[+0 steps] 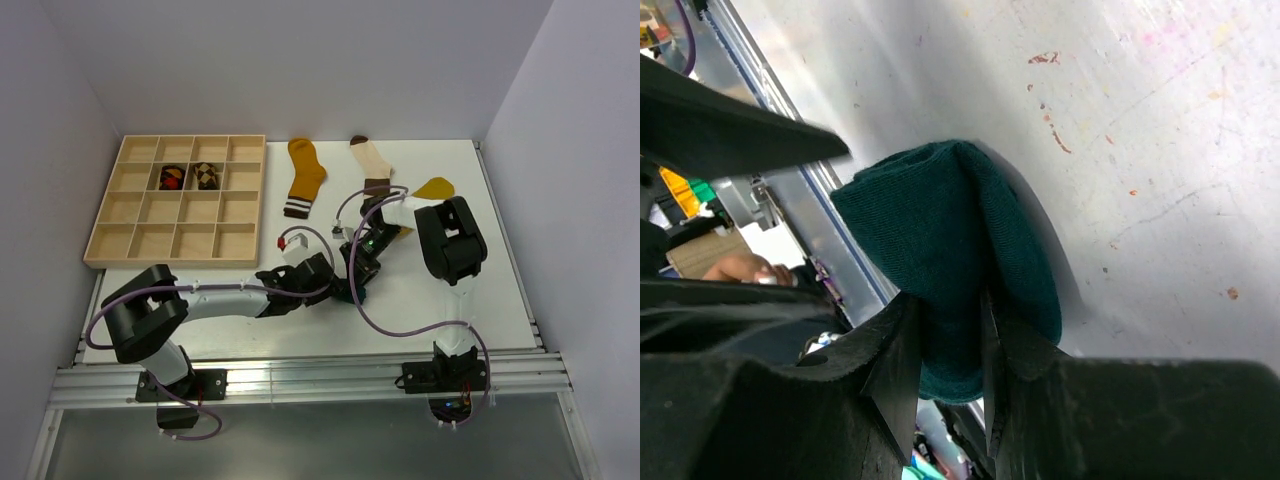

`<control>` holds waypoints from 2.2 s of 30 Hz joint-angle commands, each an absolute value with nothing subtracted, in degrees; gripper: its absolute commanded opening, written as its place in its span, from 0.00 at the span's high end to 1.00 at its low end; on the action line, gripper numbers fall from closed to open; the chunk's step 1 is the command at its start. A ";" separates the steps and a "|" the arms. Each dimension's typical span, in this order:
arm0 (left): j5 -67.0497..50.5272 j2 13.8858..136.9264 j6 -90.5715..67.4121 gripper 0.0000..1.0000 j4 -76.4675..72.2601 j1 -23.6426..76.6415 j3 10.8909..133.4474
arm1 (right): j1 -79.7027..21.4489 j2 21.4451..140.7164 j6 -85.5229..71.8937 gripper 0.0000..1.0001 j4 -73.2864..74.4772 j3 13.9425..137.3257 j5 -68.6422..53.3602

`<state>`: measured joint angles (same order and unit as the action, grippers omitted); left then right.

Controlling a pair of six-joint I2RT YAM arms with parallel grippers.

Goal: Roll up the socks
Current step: Roll the sock at the center of the board.

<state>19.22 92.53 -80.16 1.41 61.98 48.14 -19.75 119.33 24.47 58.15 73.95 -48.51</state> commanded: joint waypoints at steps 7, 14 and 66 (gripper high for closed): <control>23.40 89.65 -35.46 0.39 -2.26 62.14 51.59 | -18.46 125.50 31.20 0.80 60.55 79.54 -35.86; 13.10 90.17 -14.51 0.35 -2.73 65.65 54.40 | -18.46 128.84 32.08 0.80 65.03 83.14 -35.86; 11.51 103.09 29.00 0.29 -34.28 70.23 43.68 | -18.10 136.32 34.98 0.76 74.88 90.00 -37.18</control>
